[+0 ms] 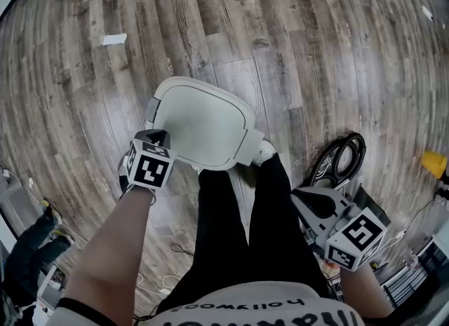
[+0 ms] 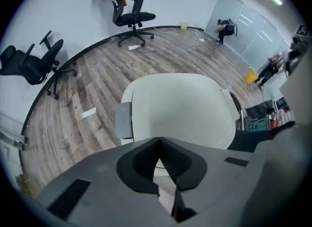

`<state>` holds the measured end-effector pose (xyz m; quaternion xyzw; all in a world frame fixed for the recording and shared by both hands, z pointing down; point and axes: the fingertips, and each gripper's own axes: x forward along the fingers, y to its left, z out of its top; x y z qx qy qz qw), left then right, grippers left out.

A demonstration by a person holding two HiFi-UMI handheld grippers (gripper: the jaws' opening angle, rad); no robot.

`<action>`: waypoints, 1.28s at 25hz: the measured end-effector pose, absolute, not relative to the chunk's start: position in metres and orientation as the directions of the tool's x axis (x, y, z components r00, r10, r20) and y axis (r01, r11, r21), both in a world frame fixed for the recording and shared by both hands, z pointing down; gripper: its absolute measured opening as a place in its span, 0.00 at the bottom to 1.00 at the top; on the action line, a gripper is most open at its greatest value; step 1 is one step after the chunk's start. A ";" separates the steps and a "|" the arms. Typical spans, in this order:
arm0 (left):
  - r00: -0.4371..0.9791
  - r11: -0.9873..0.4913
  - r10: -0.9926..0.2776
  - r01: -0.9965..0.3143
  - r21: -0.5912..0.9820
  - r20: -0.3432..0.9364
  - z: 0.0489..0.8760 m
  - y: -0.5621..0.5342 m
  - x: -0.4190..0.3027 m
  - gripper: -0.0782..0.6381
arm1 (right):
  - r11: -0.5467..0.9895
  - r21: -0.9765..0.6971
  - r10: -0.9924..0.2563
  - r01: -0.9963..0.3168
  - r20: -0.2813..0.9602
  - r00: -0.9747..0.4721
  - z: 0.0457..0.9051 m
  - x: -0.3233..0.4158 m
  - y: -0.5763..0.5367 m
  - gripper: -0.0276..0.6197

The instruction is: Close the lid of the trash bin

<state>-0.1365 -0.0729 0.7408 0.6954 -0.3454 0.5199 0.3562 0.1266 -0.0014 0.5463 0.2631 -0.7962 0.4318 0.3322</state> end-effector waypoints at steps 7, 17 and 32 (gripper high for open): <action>0.189 -0.418 -0.058 -0.896 0.148 0.980 0.738 -0.075 -0.145 0.12 | 0.505 -0.502 -0.141 -0.702 0.754 -0.641 0.534 0.125 -0.003 0.06; 0.254 -0.280 -0.152 -0.938 0.205 0.955 0.707 -0.068 -0.145 0.12 | 0.583 -0.449 -0.166 -0.677 0.750 -0.641 0.493 0.126 -0.025 0.06; 0.427 -0.232 -0.789 -0.873 0.430 0.442 0.397 -0.121 -0.083 0.12 | 0.887 -0.315 -0.131 -0.337 0.528 -0.839 0.337 0.051 -0.105 0.06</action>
